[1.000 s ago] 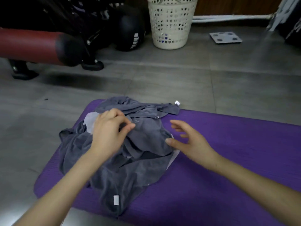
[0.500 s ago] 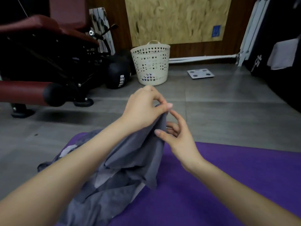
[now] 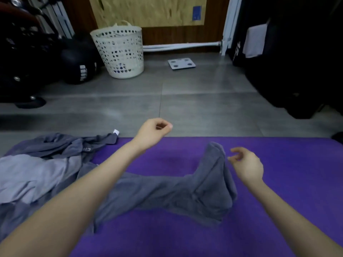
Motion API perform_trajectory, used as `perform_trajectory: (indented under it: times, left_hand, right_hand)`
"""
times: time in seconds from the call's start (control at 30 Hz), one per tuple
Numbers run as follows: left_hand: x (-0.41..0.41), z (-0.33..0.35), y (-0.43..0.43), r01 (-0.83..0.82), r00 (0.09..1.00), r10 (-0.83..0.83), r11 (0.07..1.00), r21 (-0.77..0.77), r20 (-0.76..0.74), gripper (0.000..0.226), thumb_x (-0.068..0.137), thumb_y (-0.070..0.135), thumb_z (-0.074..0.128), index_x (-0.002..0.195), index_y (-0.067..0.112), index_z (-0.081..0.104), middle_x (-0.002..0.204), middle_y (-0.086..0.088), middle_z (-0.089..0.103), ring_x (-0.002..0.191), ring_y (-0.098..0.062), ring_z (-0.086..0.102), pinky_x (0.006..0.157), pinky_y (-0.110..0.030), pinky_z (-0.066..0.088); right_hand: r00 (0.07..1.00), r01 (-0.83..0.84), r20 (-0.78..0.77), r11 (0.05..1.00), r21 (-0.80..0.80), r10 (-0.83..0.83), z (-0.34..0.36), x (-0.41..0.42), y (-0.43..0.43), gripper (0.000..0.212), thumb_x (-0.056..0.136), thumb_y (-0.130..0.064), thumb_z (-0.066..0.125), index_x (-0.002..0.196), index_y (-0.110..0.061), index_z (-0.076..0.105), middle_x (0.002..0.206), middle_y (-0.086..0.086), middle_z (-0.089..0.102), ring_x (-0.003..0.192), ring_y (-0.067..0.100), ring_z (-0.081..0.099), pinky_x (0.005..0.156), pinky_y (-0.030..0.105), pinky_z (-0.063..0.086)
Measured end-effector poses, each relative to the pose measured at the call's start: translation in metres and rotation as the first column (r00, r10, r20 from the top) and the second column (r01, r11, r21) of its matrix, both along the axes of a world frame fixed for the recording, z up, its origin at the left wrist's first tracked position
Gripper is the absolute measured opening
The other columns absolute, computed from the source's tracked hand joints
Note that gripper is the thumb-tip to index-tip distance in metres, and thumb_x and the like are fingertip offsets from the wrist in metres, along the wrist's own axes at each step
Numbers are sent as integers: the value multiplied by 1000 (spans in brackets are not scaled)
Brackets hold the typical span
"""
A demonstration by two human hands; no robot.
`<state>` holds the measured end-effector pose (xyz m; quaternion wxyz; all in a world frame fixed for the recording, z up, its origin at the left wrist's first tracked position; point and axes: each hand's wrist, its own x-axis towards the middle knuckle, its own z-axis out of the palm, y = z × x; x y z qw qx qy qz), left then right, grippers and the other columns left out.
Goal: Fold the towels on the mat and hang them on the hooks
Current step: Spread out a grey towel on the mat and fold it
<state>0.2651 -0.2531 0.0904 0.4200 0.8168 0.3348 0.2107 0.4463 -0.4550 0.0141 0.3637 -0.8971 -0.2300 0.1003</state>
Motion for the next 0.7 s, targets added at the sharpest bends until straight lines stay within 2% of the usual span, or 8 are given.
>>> perform_trajectory:
  times: [0.07, 0.17, 0.3, 0.4, 0.47, 0.5, 0.6, 0.7]
  left_hand:
    - [-13, -42, 2, -18, 991, 19, 1000, 13, -133, 8, 87, 21, 63, 83, 16, 67, 84, 0, 66, 71, 0, 58, 78, -24, 46]
    - [-38, -90, 6, -11, 940, 35, 997, 72, -340, 9, 86, 23, 63, 82, 16, 68, 89, -1, 70, 83, -14, 63, 82, -28, 47]
    - [-75, -147, -1, 151, 788, -9, 972, 179, -616, 24, 85, 34, 57, 93, 17, 71, 97, -3, 71, 92, -21, 64, 79, -28, 45]
    - [-101, -187, -14, 245, 689, 6, 939, 241, -724, 25, 86, 35, 56, 101, 20, 69, 109, -4, 65, 103, -23, 58, 88, -29, 44]
    - [-119, -209, -19, 304, 618, 51, 905, 298, -784, 26, 85, 36, 58, 106, 21, 66, 115, -7, 61, 108, -29, 54, 92, -35, 42]
    - [-128, -217, -21, 312, 593, 81, 895, 320, -801, 27, 81, 36, 64, 103, 20, 67, 111, -9, 61, 105, -32, 55, 89, -39, 44]
    - [-154, -238, -11, 270, 591, 169, 880, 391, -788, 36, 51, 30, 87, 79, 16, 69, 78, -10, 62, 74, -34, 62, 59, -38, 52]
    - [-179, -240, 3, 229, 635, 212, 866, 443, -743, 37, 48, 28, 89, 76, 15, 68, 75, -8, 61, 68, -31, 60, 55, -36, 52]
  right_hand:
    - [999, -14, 43, 995, -104, 18, -29, 0, -17, 28, 84, -21, 64, 112, -21, 64, 104, 2, 69, 101, 27, 62, 80, 33, 45]
    - [969, -178, 145, 971, -161, 202, -66, -16, -17, 29, 82, -26, 68, 110, -20, 66, 105, 4, 69, 98, 27, 63, 79, 35, 46]
    - [852, -431, 235, 882, -190, 467, -111, -50, 8, 30, 77, -28, 74, 105, -18, 69, 100, 5, 70, 91, 30, 65, 80, 40, 48]
    - [778, -544, 205, 800, -253, 594, -136, -71, 27, 35, 77, -32, 74, 109, -20, 69, 108, 2, 70, 100, 27, 63, 89, 44, 44]
    - [714, -594, 235, 748, -296, 660, -149, -78, 36, 36, 70, -34, 80, 103, -23, 71, 103, -1, 71, 96, 25, 65, 89, 45, 44]
    - [681, -606, 256, 724, -328, 686, -156, -79, 40, 38, 65, -36, 83, 99, -23, 73, 99, -2, 71, 92, 25, 66, 87, 46, 45]
    - [586, -599, 292, 647, -472, 756, -175, -76, 52, 45, 49, -39, 89, 89, -25, 75, 92, 0, 71, 88, 26, 67, 87, 54, 46]
    - [532, -585, 321, 614, -530, 784, -190, -76, 61, 32, 47, -31, 90, 74, -24, 75, 79, 1, 70, 80, 28, 66, 92, 54, 42]
